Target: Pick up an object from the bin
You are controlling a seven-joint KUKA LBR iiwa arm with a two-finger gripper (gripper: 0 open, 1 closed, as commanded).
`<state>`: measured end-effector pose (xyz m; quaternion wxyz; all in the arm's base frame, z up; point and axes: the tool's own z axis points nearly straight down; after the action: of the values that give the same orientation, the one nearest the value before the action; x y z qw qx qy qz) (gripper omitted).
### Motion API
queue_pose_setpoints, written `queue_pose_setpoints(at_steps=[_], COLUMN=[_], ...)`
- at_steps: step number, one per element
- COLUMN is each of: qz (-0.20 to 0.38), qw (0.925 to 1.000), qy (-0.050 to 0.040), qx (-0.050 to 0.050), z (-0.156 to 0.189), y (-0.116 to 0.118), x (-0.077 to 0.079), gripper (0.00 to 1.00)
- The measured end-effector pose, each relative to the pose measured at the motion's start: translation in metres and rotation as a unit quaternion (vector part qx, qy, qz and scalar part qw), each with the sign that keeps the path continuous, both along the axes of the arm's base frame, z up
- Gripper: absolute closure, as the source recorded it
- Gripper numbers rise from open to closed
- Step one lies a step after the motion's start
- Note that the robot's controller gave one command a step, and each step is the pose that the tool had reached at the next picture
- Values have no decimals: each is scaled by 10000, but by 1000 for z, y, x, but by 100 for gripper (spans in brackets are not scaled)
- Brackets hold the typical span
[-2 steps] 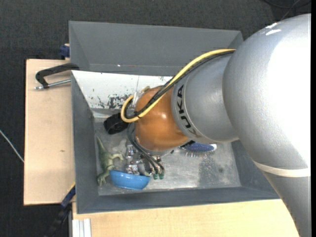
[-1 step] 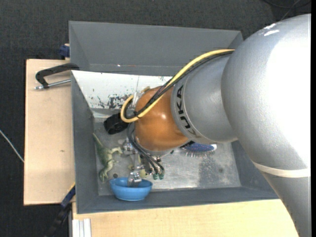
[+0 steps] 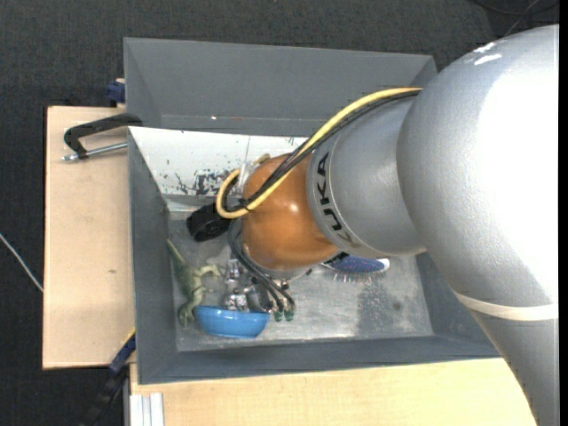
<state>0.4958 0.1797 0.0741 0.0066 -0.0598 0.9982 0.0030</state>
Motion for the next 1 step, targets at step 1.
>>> queue_pose_setpoints(at_steps=[1], qz=[5], qw=[10000], qy=[38], qx=[-13], z=[-2], y=[-1], x=[-2], gripper=[0])
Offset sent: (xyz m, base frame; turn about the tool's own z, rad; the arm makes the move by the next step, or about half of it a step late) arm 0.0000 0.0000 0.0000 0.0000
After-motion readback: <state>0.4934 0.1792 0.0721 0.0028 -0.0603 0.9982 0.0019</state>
